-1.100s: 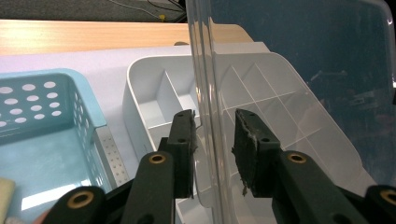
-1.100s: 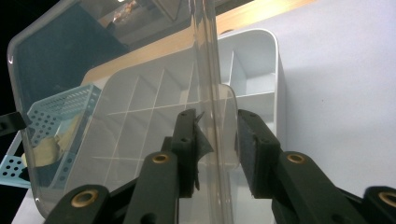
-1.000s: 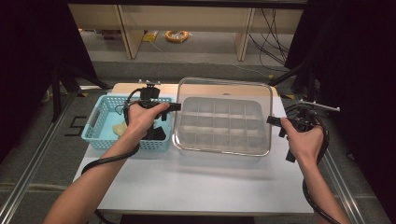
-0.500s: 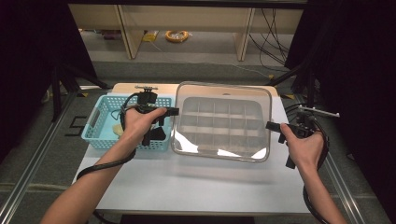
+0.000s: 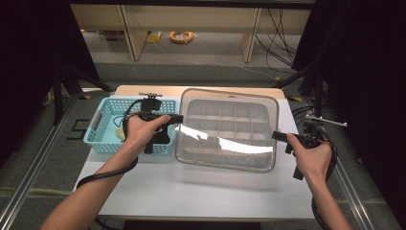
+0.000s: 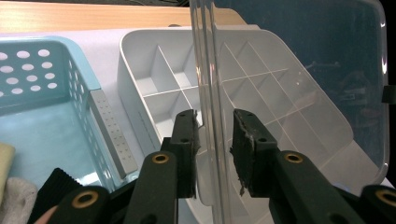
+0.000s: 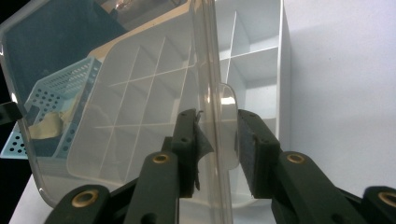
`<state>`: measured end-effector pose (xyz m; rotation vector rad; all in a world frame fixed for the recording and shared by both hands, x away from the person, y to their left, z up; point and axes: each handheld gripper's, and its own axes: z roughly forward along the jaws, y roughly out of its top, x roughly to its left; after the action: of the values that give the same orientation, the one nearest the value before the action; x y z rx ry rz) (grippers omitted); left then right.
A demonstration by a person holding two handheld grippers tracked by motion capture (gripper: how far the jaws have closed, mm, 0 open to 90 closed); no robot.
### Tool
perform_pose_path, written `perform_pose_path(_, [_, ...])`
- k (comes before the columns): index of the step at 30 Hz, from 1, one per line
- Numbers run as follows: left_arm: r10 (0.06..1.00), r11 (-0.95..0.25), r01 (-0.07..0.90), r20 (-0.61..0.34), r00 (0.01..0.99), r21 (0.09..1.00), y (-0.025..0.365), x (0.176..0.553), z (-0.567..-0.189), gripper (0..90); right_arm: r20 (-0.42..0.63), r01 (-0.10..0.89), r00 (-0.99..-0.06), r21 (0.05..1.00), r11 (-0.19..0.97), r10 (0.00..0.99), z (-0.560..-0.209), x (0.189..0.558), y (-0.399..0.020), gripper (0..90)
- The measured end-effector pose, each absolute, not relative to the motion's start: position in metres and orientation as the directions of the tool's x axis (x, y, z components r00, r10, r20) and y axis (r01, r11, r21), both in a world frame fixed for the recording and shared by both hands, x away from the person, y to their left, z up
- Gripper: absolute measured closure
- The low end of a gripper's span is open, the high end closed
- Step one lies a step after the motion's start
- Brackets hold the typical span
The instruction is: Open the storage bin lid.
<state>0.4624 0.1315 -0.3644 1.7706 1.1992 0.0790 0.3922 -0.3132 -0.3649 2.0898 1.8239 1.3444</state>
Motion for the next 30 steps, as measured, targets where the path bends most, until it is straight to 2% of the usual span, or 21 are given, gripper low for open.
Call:
perform_pose_path(4, [0.743, -0.060, 0.684, -0.425, 0.517, 0.727, 0.133, 0.461, -0.365, 70.5, 0.534, 0.771, -0.104, 0.576, -0.270, 0.839, -0.368, 0.392, -0.314, 70.4])
perform_pose_path(5, [0.744, -0.057, 0.686, -0.427, 0.514, 0.726, 0.133, 0.460, -0.365, 70.5, 0.553, 0.781, -0.076, 0.550, -0.296, 0.830, -0.368, 0.391, -0.312, 70.5])
perform_pose_path(9, [0.740, -0.064, 0.686, -0.427, 0.520, 0.725, 0.133, 0.458, -0.368, 70.5, 0.522, 0.768, -0.108, 0.585, -0.263, 0.846, -0.373, 0.390, -0.314, 70.4])
perform_pose_path(12, [0.738, -0.061, 0.687, -0.431, 0.519, 0.724, 0.133, 0.457, -0.369, 70.7, 0.556, 0.784, -0.080, 0.547, -0.292, 0.828, -0.372, 0.386, -0.313, 70.4])
perform_pose_path(13, [0.737, -0.066, 0.687, -0.429, 0.522, 0.723, 0.133, 0.457, -0.369, 70.8, 0.531, 0.779, -0.099, 0.568, -0.267, 0.842, -0.374, 0.386, -0.316, 70.4])
perform_pose_path(17, [0.737, -0.073, 0.690, -0.428, 0.524, 0.720, 0.132, 0.456, -0.371, 70.9, 0.558, 0.785, -0.079, 0.546, -0.293, 0.826, -0.376, 0.384, -0.315, 70.4])
perform_pose_path(27, [0.733, -0.078, 0.693, -0.430, 0.527, 0.717, 0.129, 0.453, -0.374, 71.0, 0.528, 0.784, -0.088, 0.560, -0.268, 0.845, -0.379, 0.381, -0.318, 70.4])
perform_pose_path(28, [0.735, -0.081, 0.694, -0.428, 0.526, 0.715, 0.129, 0.453, -0.376, 71.0, 0.557, 0.793, -0.070, 0.535, -0.292, 0.828, -0.378, 0.380, -0.317, 70.4])
perform_pose_path(30, [0.733, -0.074, 0.696, -0.434, 0.524, 0.714, 0.129, 0.453, -0.377, 71.0, 0.538, 0.785, -0.090, 0.557, -0.272, 0.838, -0.380, 0.380, -0.318, 70.4])
